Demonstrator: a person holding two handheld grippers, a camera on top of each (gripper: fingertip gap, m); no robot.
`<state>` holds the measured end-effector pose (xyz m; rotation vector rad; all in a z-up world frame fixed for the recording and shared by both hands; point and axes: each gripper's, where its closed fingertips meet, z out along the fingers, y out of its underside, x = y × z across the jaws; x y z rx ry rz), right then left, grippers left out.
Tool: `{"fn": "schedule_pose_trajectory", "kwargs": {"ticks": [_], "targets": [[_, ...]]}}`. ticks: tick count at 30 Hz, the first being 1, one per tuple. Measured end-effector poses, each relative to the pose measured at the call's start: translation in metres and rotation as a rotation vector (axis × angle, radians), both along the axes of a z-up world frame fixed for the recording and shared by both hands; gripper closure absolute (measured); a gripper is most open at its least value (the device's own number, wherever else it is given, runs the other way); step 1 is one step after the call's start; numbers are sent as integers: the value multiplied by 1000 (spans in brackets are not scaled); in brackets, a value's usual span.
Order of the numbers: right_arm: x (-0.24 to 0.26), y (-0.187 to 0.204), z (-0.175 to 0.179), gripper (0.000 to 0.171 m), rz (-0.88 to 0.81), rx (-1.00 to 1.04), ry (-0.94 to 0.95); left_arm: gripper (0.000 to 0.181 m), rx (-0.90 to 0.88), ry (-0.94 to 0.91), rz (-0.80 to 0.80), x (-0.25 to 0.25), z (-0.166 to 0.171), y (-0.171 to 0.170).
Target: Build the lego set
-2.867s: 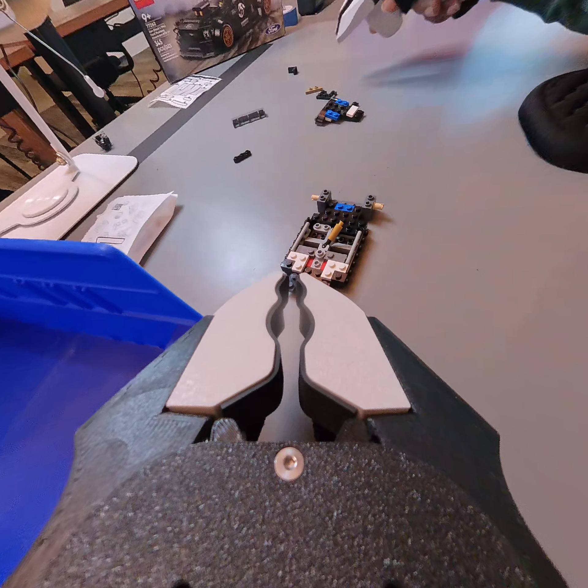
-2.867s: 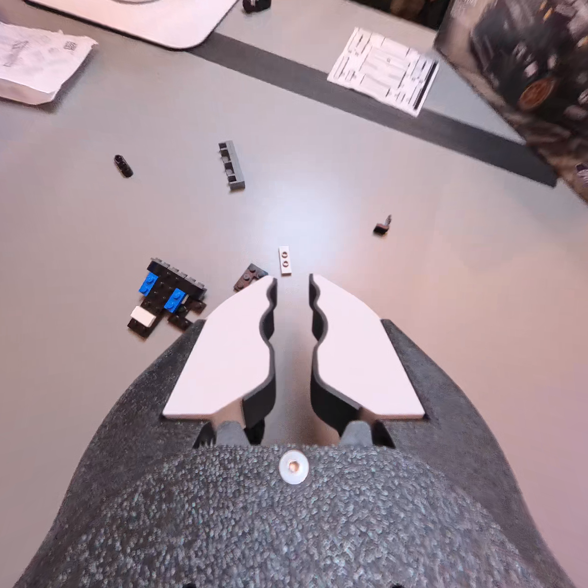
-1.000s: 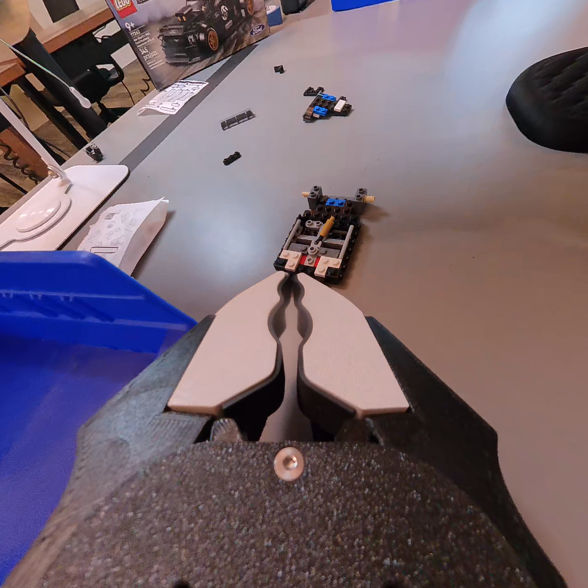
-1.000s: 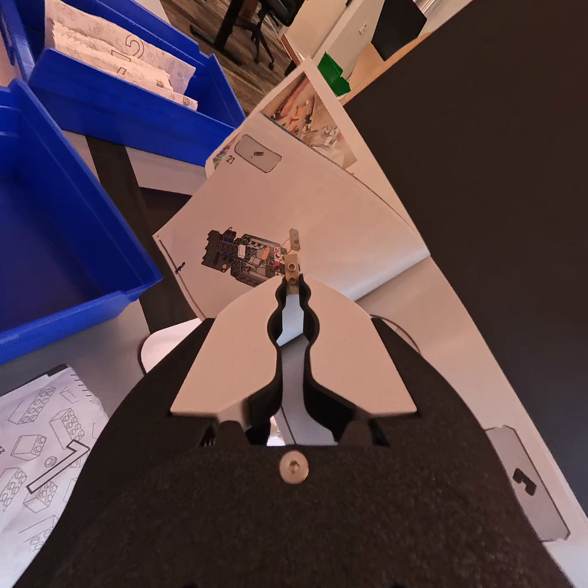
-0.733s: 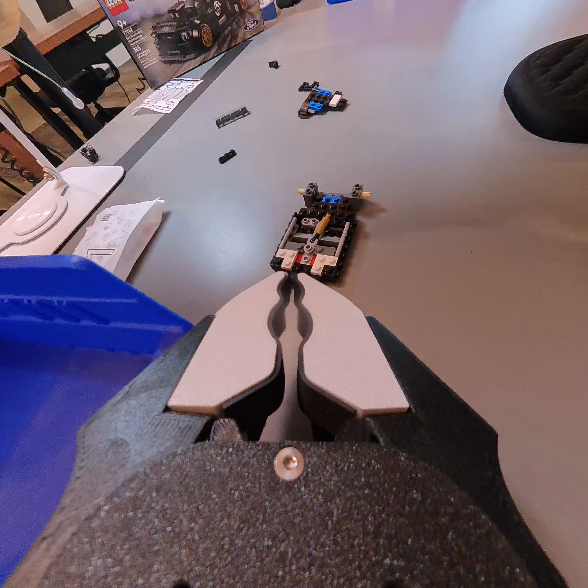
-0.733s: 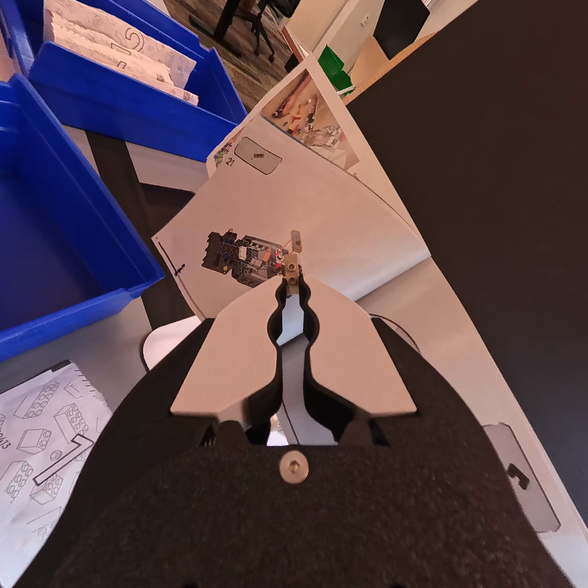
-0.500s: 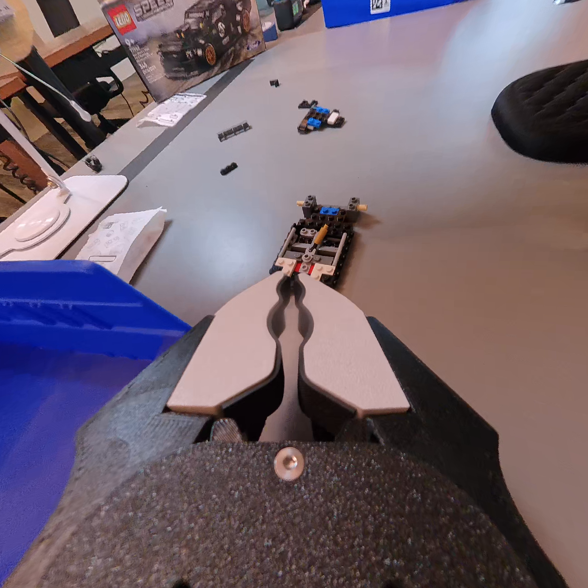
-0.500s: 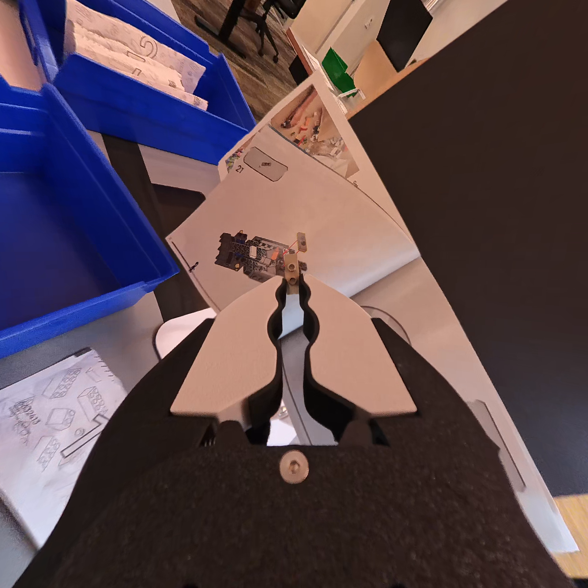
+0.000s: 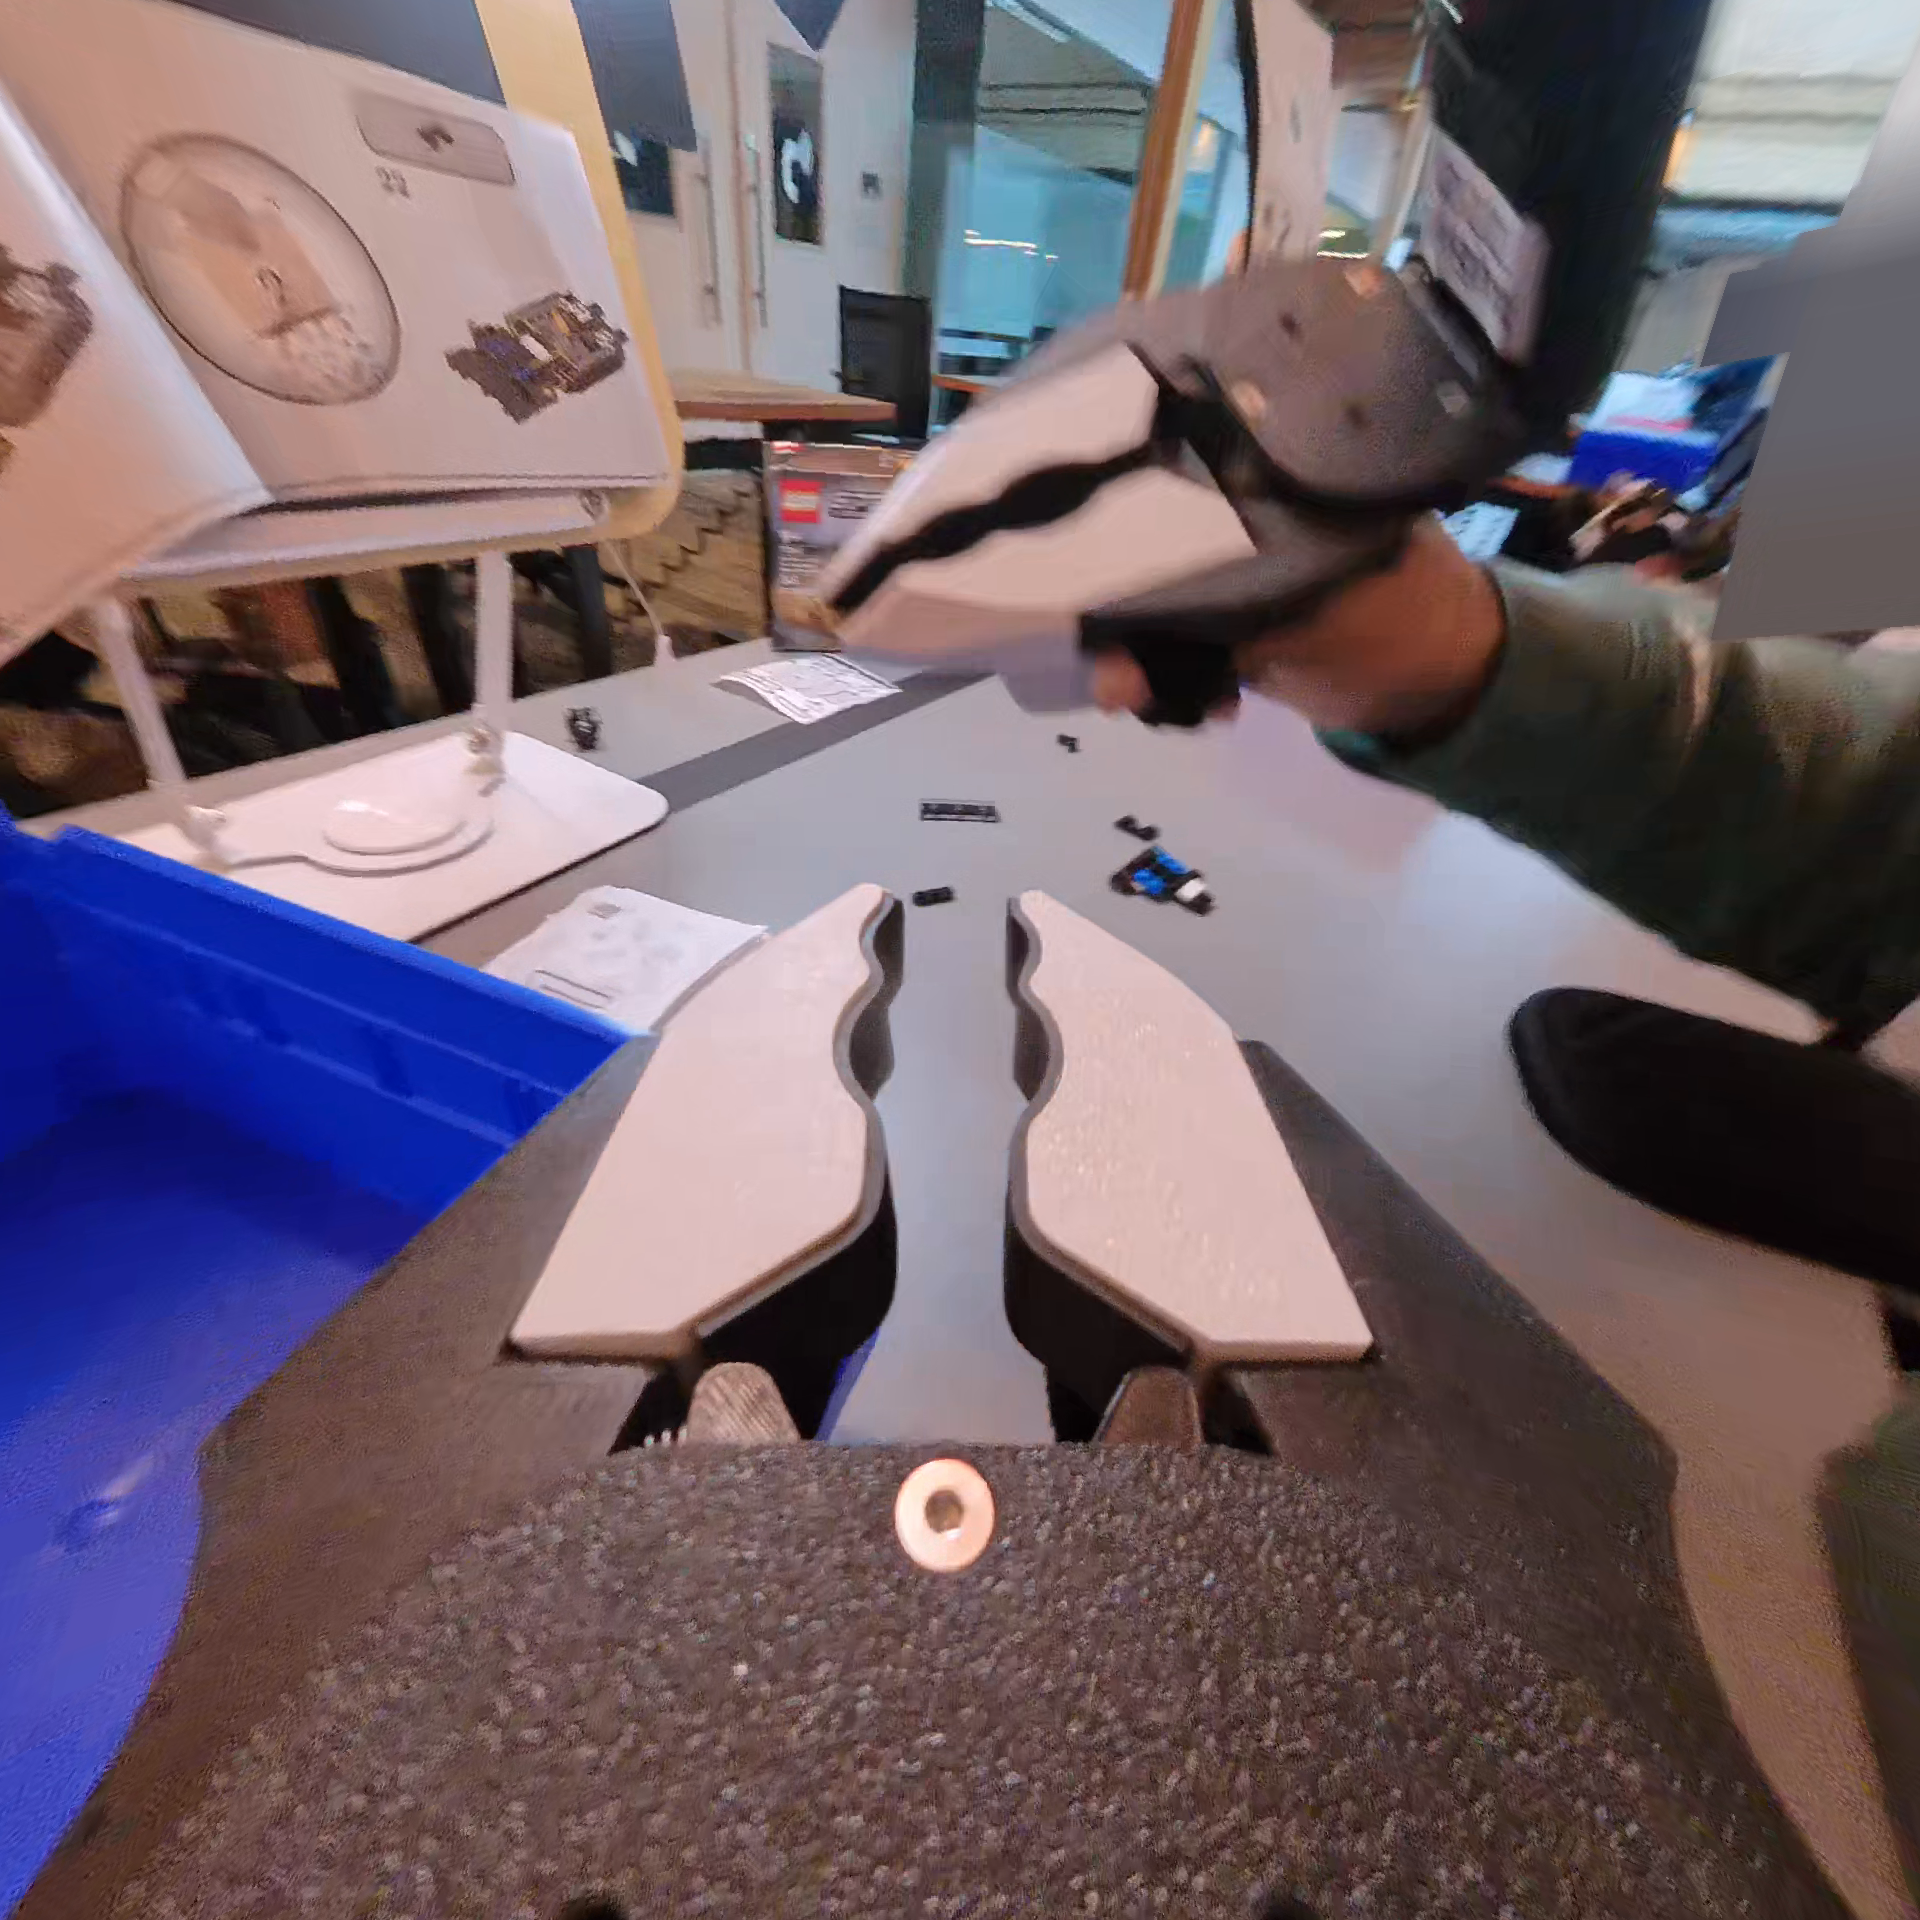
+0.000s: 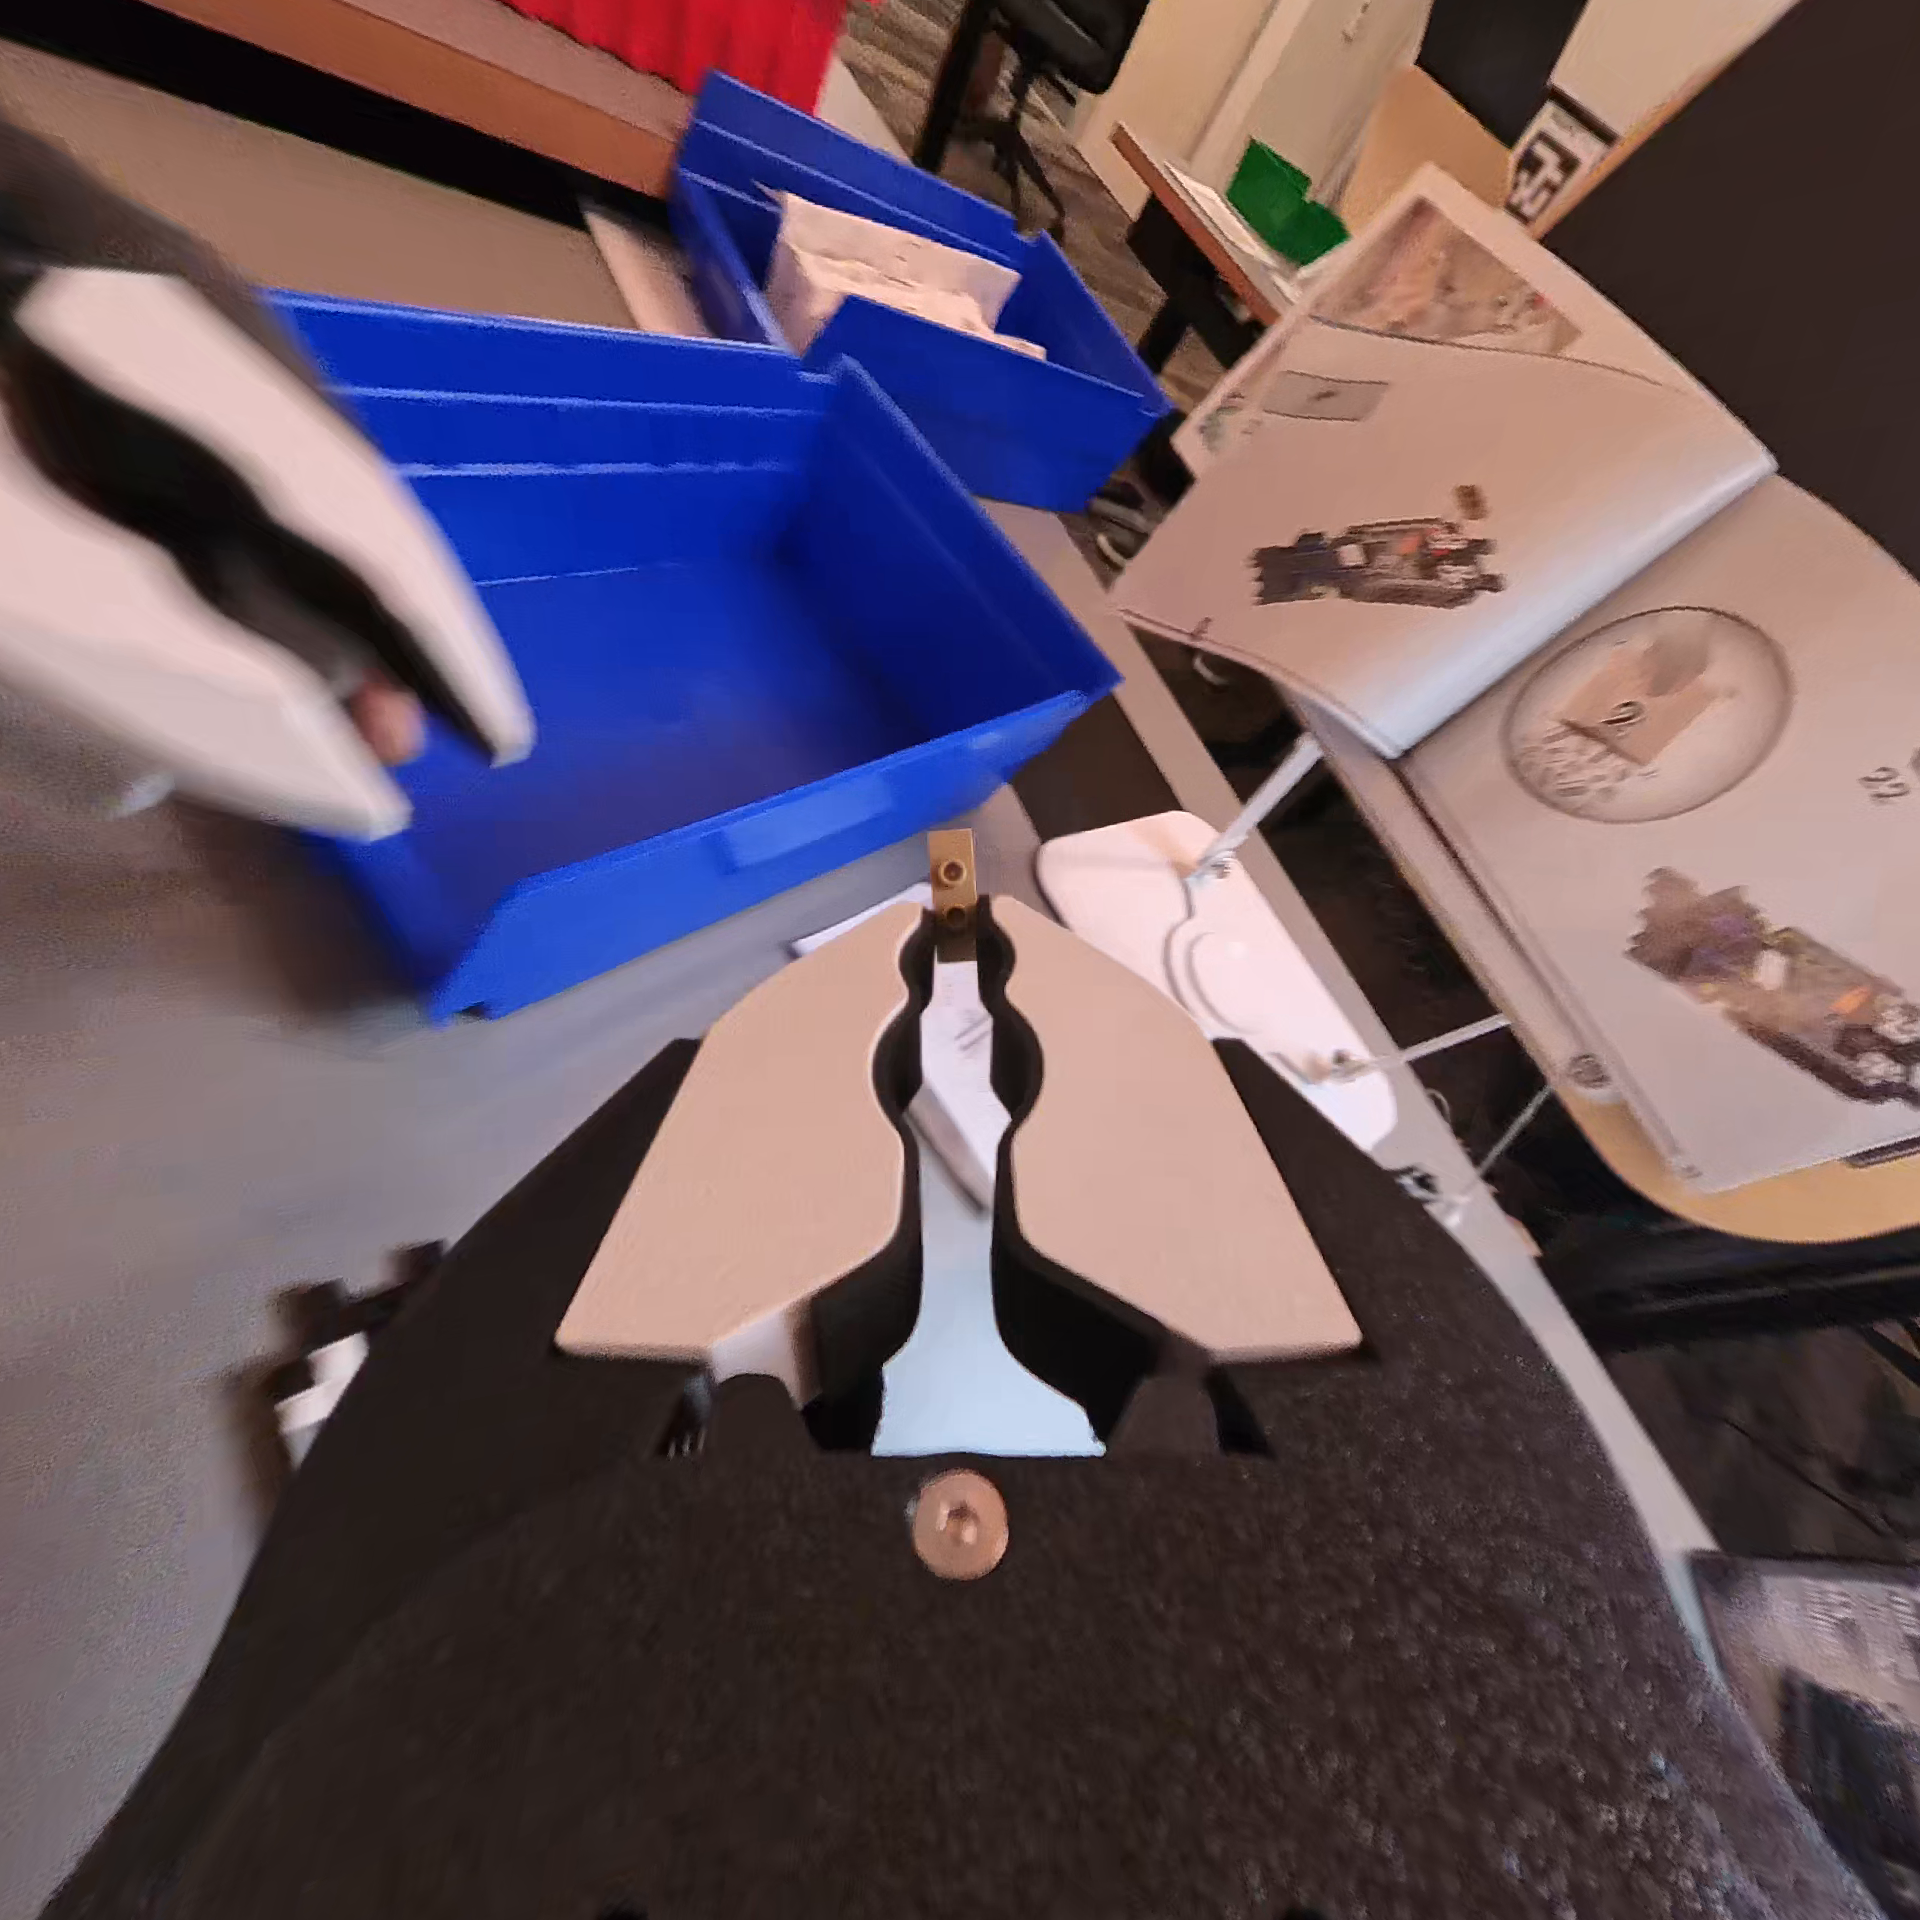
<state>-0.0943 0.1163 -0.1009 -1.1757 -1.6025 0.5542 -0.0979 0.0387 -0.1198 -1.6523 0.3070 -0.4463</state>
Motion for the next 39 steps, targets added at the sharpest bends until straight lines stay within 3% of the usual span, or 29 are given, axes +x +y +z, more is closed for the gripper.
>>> {"fn": "schedule_pose_trajectory", "kwargs": {"ticks": [4, 10, 14, 18, 23, 24, 27, 30, 33, 37, 39], "targets": [[20, -44, -8, 164, 92, -7, 54, 160, -51, -167, -102, 10, 12, 4], [26, -75, -8, 164, 215, 39, 109, 159, -105, -220, -171, 27, 6, 6], [26, -79, -9, 164, 238, 57, 117, 177, -120, -299, -261, 37, 9, -1], [25, -79, -13, 164, 238, 64, 116, 168, -130, -431, -327, 39, 13, -5], [25, -80, -18, 164, 233, 65, 118, 177, -157, -462, -316, 36, 6, -2], [25, -79, -18, 163, 220, 49, 128, 177, -160, -445, -313, 35, 5, -2], [31, -69, -15, 132, 155, -32, 171, 177, -156, -257, -118, 0, -2, 8], [50, -48, -22, 129, 83, -122, 174, 178, -210, 150, 267, -82, -26, 13], [71, -25, -40, 131, 15, -224, 155, 176, -397, 265, 347, -115, -59, 5], [90, -12, -52, 133, -38, -321, 150, 118, -482, 366, 368, -122, -83, 6], [97, -9, -57, 134, -54, -314, 136, 111, -468, 401, 346, -118, -83, 7]]}}
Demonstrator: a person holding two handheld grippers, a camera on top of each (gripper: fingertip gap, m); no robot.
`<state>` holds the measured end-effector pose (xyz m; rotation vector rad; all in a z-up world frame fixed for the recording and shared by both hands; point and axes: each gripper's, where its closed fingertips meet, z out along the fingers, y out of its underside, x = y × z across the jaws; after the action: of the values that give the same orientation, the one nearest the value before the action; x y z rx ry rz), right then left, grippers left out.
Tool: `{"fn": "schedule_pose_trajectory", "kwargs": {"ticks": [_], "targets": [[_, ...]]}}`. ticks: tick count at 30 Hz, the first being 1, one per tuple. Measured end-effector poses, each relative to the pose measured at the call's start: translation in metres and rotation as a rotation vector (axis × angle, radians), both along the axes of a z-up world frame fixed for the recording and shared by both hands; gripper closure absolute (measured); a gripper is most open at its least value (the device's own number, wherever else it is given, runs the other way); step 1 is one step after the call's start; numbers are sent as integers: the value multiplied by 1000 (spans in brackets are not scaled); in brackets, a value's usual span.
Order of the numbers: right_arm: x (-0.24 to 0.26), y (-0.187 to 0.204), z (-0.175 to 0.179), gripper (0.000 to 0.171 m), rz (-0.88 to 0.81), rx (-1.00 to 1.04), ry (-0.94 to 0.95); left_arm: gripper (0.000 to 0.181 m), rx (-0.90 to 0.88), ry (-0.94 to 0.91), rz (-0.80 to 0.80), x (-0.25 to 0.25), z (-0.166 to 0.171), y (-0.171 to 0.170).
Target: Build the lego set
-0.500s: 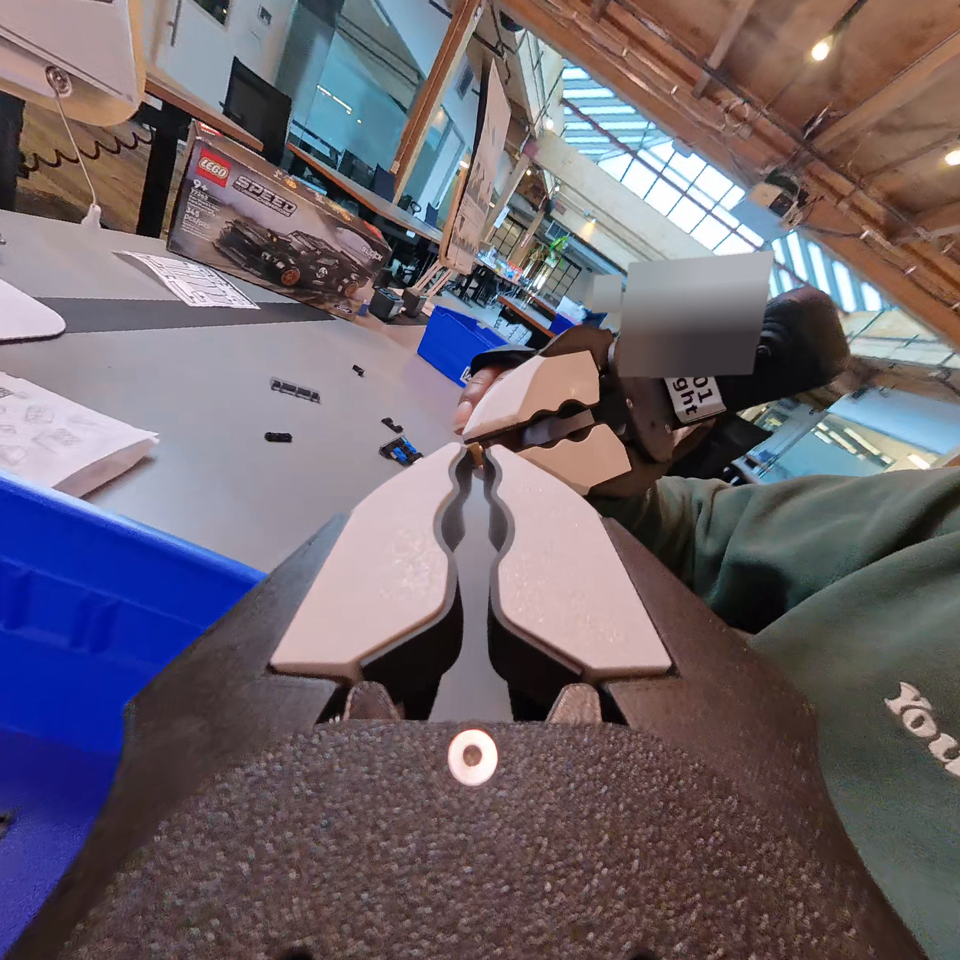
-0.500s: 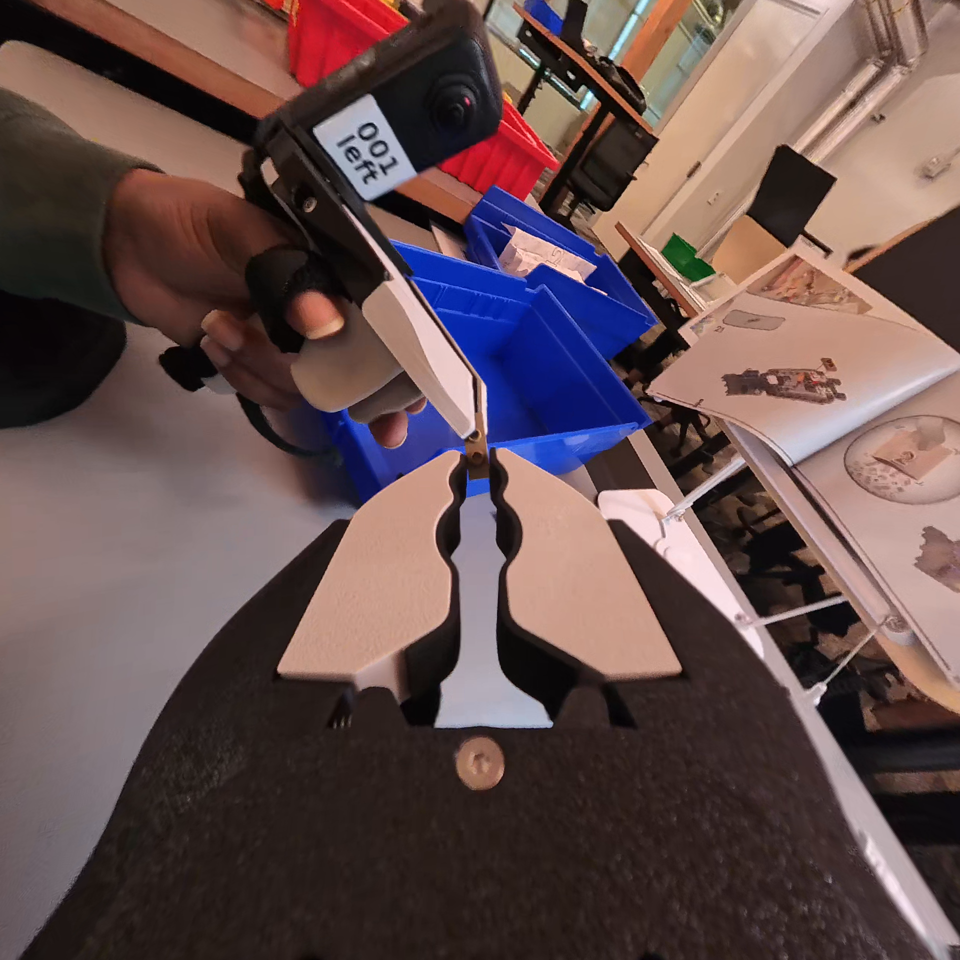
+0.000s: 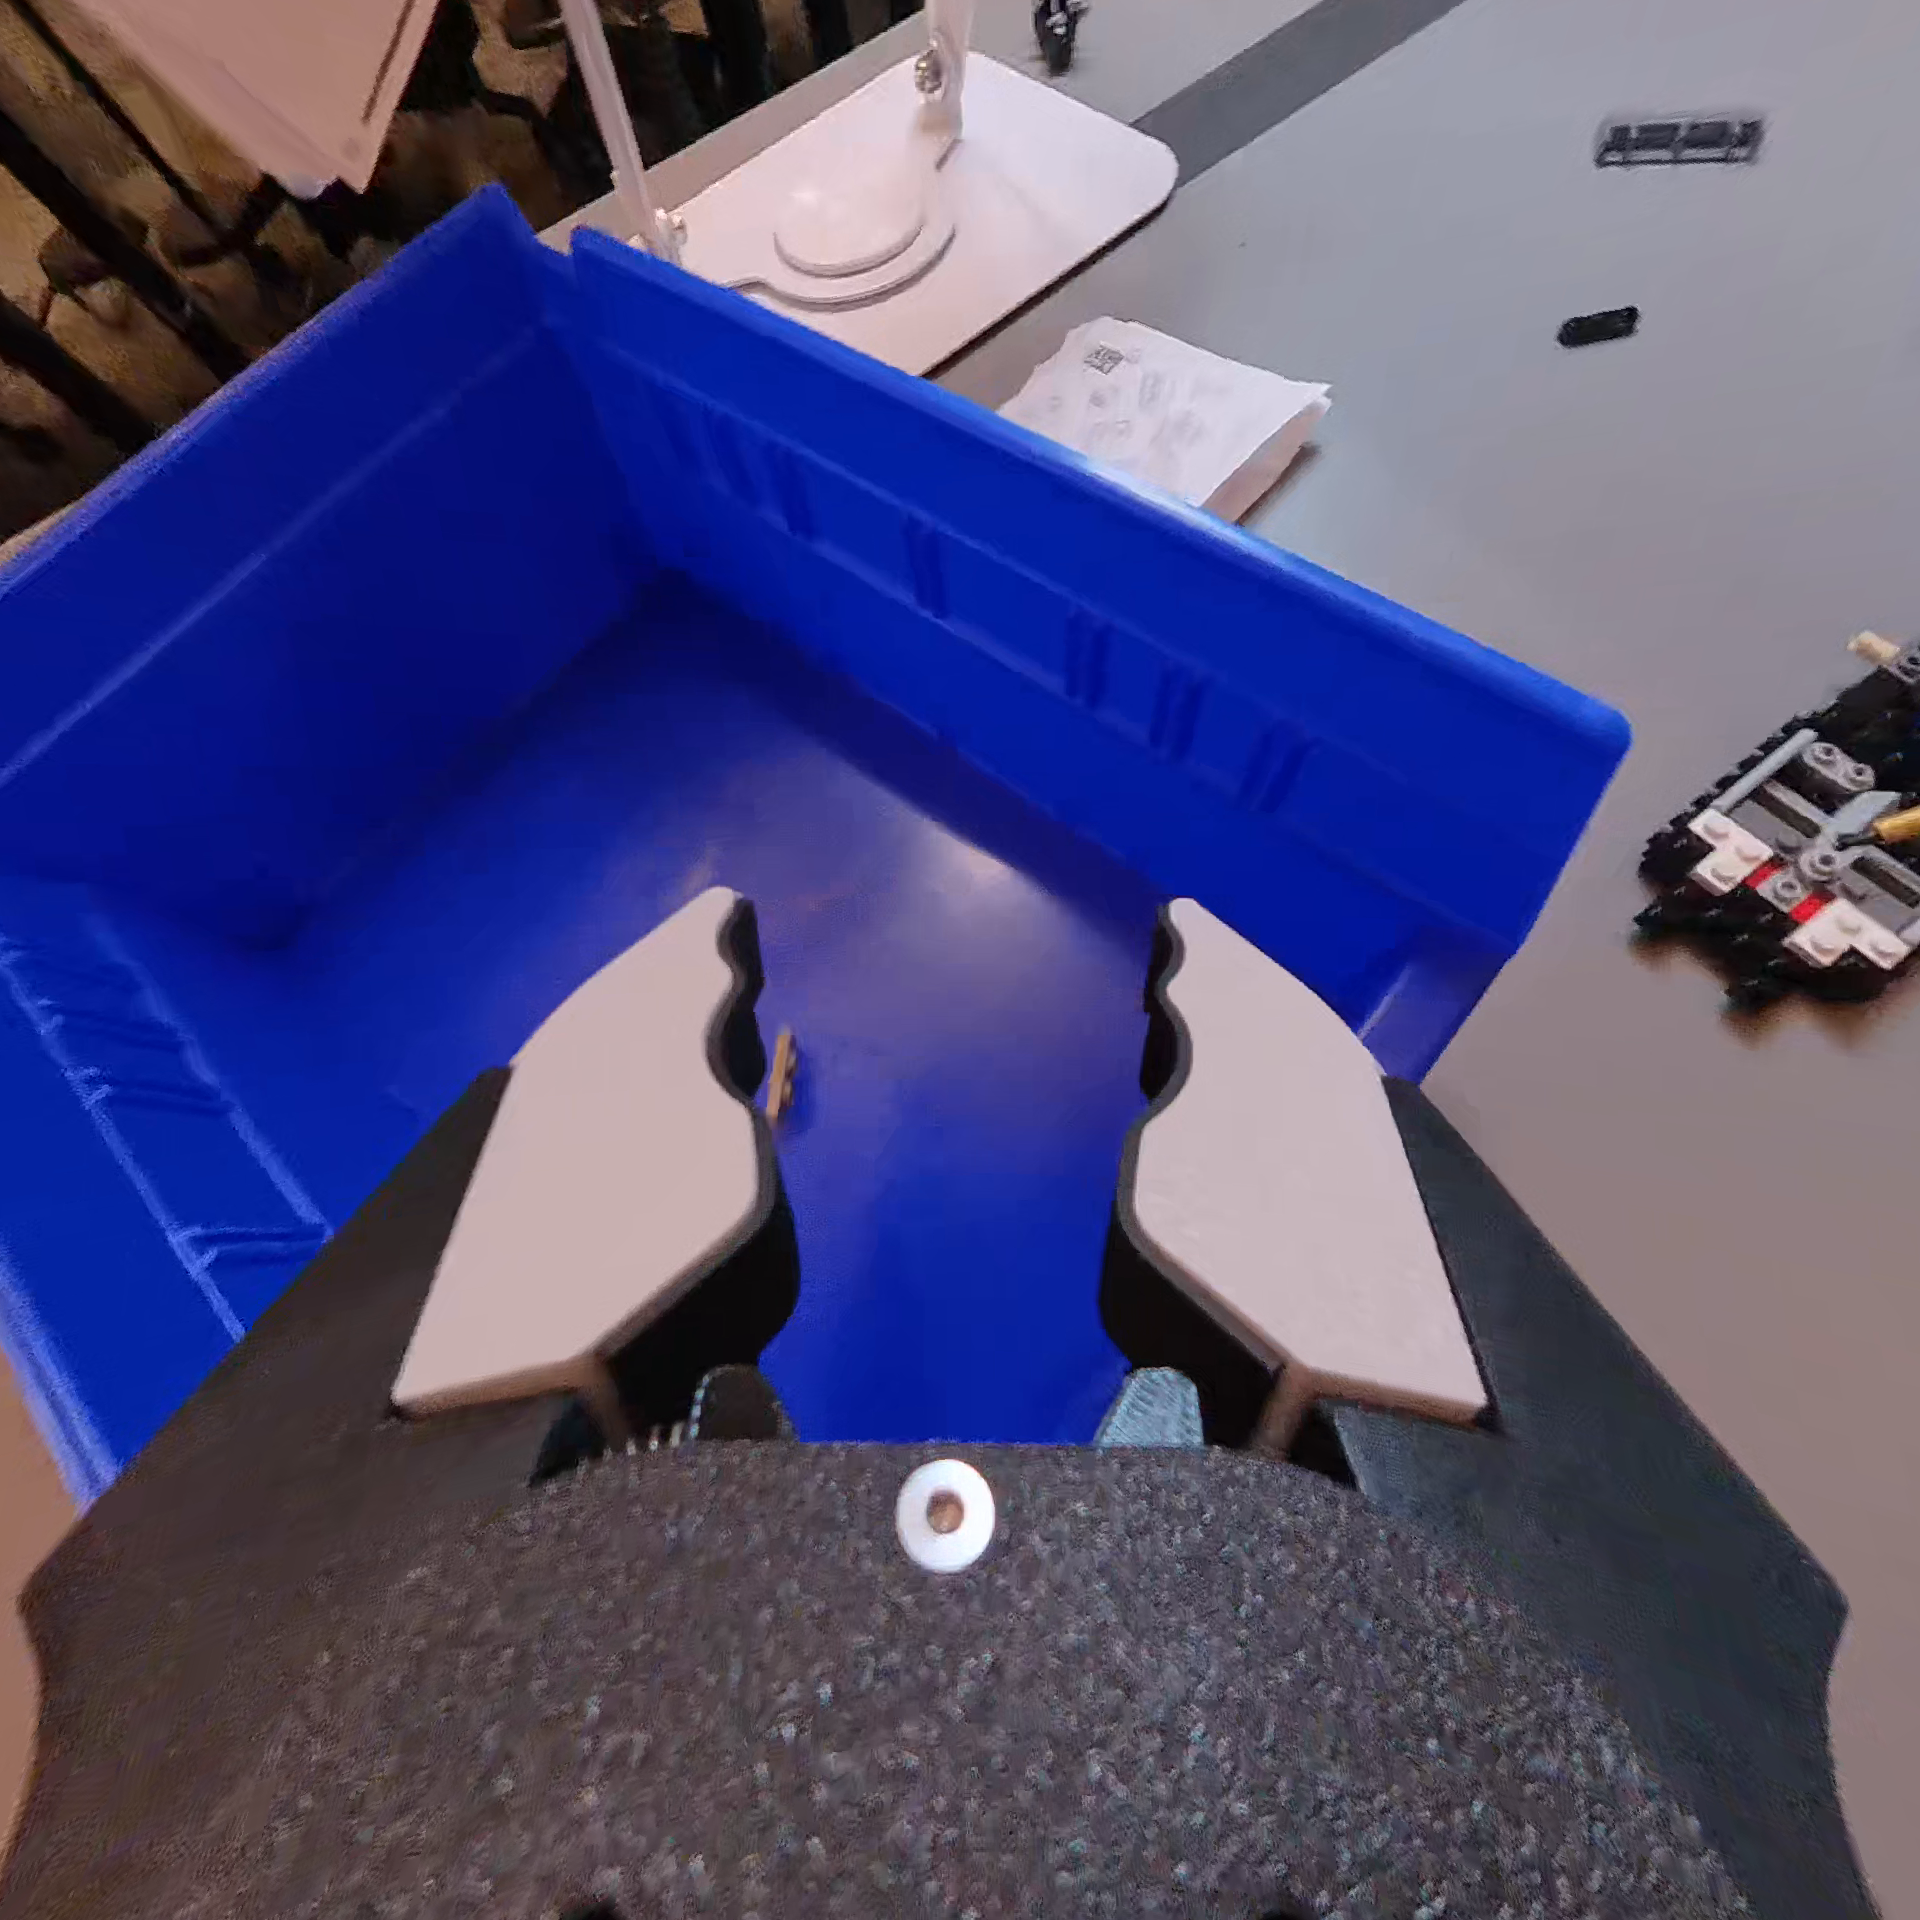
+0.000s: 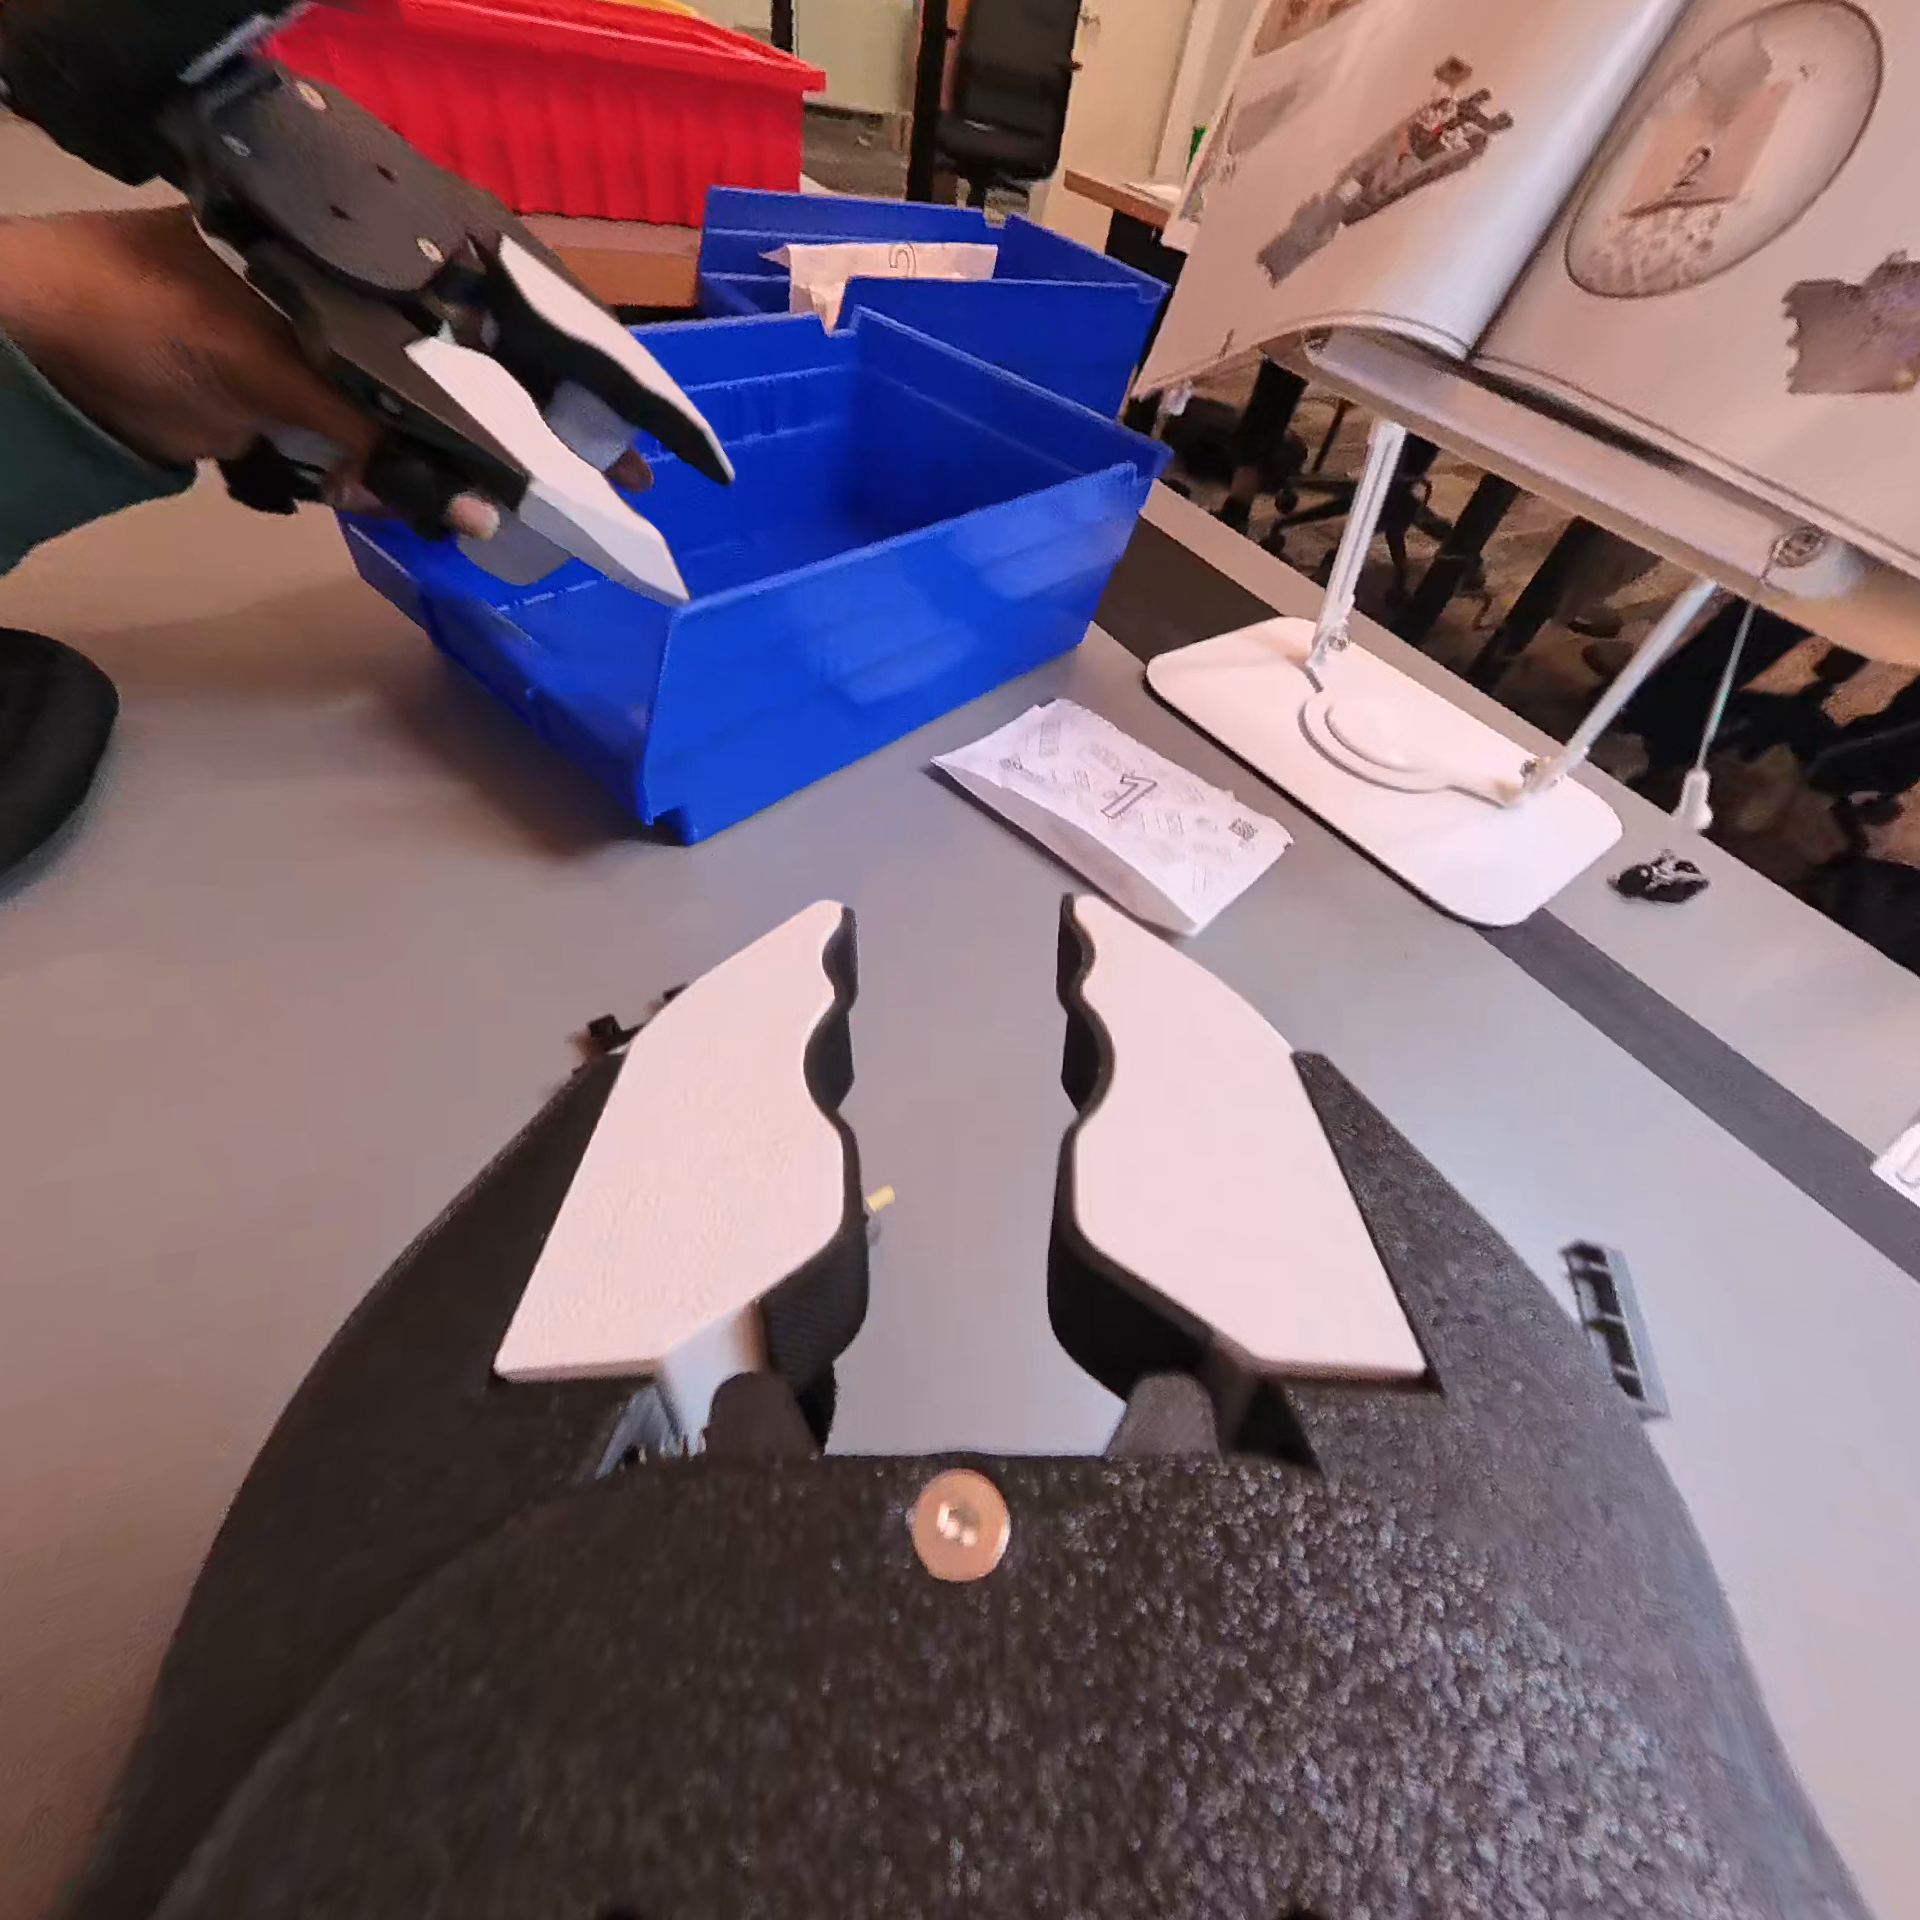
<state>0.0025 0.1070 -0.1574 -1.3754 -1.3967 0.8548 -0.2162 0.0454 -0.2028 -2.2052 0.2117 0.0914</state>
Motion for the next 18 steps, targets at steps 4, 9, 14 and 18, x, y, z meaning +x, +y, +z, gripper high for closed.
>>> {"fn": "schedule_pose_trajectory", "kwargs": {"ticks": [4, 9, 14, 18], "targets": [[7, 5, -6, 135, -16, -5, -5, 104, 22, -14, -61, 9, 2, 0], [9, 8, -11, 136, 0, -14, -21, 122, 100, -1, -142, 18, 14, -4], [20, -18, -55, 128, 208, -112, -271, 181, 303, -94, -441, 82, 46, -19], [25, -24, -82, 123, 254, -103, -364, 181, 285, -118, -616, 127, 34, -28]]}}
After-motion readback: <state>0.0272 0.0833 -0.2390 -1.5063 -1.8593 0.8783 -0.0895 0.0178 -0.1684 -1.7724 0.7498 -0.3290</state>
